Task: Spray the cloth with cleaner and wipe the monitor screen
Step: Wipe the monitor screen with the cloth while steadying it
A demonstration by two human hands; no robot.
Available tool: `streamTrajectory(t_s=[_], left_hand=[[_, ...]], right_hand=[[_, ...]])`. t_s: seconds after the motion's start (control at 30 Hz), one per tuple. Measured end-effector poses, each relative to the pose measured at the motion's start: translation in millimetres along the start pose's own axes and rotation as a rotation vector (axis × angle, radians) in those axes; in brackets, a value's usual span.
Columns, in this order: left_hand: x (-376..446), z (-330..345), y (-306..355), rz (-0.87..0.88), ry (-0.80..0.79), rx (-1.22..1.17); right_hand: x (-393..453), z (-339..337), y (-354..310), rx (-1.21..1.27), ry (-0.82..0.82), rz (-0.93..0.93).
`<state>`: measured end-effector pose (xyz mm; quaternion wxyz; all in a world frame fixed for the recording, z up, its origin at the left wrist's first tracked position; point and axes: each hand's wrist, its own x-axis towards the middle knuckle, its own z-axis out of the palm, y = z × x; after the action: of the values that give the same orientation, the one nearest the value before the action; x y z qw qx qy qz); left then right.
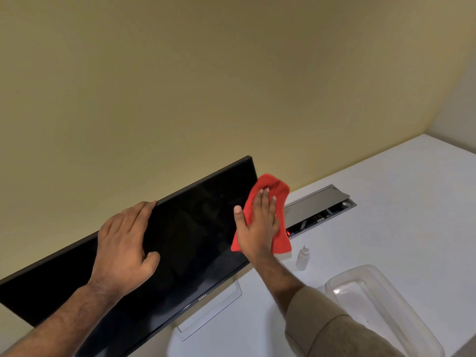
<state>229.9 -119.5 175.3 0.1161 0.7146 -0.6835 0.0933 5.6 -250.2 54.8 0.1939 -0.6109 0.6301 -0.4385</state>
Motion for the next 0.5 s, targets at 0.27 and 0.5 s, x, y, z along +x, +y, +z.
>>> streamTrajectory(t_s=[0.27, 0.5], left_hand=[[1.4, 0.3, 1.0, 0.001, -0.008, 0.001], [0.6, -1.0, 2.6, -0.001, 0.001, -0.01]], right_hand=[[19.2, -8.5, -5.0, -0.136, 0.012, -0.121], [-48.6, 7.1, 57.1, -0.127, -0.092, 0.21]])
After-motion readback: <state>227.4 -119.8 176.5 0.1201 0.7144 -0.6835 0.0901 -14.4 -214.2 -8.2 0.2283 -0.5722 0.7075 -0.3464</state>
